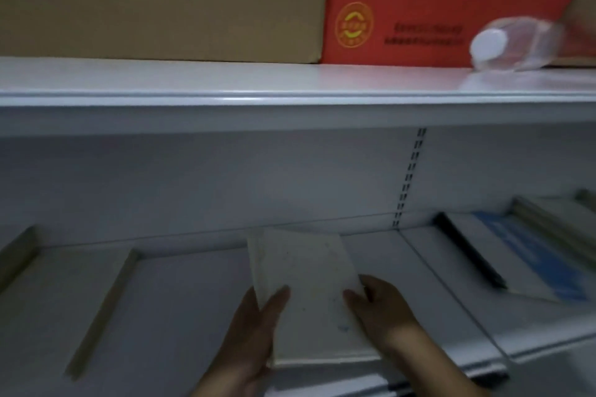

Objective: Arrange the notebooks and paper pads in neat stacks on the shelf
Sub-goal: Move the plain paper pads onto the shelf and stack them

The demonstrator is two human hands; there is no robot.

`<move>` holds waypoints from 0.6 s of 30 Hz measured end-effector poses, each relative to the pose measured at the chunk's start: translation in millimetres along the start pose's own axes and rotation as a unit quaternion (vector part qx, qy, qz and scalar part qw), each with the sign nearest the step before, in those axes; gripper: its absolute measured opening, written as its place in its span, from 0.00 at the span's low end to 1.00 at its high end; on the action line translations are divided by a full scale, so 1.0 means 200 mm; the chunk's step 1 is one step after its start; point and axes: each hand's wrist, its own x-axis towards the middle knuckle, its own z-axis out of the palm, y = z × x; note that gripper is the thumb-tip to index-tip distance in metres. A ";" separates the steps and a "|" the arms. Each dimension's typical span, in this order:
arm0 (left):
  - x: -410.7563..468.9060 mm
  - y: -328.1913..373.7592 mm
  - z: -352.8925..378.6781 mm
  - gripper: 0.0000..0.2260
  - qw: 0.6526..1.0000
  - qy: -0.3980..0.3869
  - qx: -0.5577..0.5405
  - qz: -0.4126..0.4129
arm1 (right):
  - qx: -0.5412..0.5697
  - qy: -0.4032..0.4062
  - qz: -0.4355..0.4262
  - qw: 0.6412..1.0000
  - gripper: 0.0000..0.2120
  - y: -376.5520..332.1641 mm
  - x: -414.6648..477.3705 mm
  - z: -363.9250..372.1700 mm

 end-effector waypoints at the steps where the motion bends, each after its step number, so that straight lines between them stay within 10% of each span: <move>1: 0.03 -0.01 0.11 0.10 0.999 -0.037 0.002 -0.014 | 0.000 0.004 0.016 1.000 0.11 0.07 0.02 -0.09; 6: 0.21 -0.04 0.49 0.11 0.975 -0.162 0.137 -0.068 | -0.079 0.050 0.052 0.994 0.22 0.35 0.16 -0.45; 13: 0.24 0.01 0.53 0.28 0.940 -0.044 0.334 0.047 | -0.353 0.124 0.020 0.927 0.27 0.40 0.32 -0.52; 18: 0.15 0.06 0.06 0.16 0.912 0.110 0.364 0.156 | -0.074 0.148 -0.218 0.962 0.16 0.03 0.17 -0.02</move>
